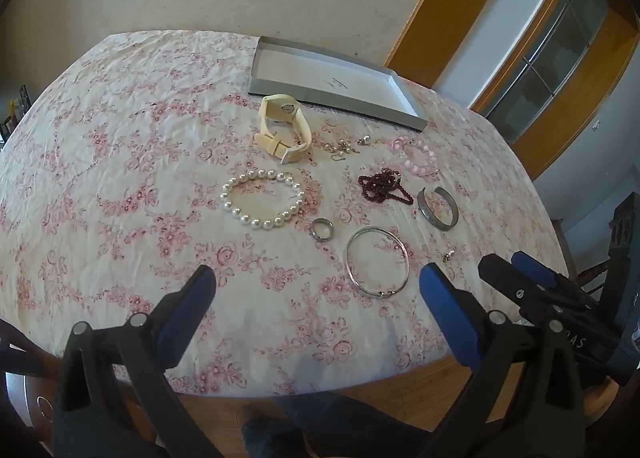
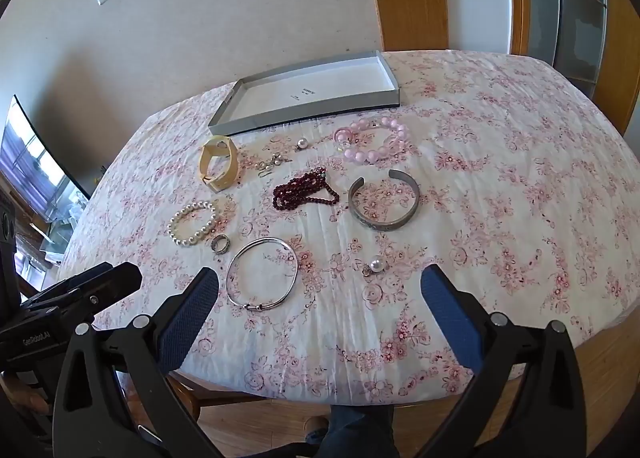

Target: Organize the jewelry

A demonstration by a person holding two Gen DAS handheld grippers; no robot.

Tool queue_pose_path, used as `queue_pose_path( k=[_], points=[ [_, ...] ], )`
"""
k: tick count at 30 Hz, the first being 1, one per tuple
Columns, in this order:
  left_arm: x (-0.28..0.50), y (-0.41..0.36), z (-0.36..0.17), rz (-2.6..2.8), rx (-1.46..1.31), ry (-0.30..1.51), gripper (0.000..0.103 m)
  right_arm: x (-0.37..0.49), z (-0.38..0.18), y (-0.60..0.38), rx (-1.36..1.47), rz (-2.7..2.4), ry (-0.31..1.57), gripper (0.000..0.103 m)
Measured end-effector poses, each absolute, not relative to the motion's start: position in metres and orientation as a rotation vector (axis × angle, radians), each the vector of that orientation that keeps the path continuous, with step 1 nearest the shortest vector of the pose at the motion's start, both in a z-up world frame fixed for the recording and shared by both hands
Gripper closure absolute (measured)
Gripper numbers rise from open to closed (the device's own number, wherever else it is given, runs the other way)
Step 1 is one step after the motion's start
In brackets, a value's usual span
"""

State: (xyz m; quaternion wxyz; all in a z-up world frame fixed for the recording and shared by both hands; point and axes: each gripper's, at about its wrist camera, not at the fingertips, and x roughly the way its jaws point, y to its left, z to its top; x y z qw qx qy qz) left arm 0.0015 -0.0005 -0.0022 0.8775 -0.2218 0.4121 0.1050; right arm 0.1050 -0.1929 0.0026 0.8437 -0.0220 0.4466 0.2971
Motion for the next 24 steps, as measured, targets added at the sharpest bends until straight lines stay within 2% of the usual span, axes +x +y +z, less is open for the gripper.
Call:
queue_pose_path(
  k=[24],
  points=[
    [0.0020,0.0032,-0.0070,0.218,-0.466,0.862,0.002,0.1065,0.0012,-0.1936,-0.047,0.621,0.942,0.001]
  ],
)
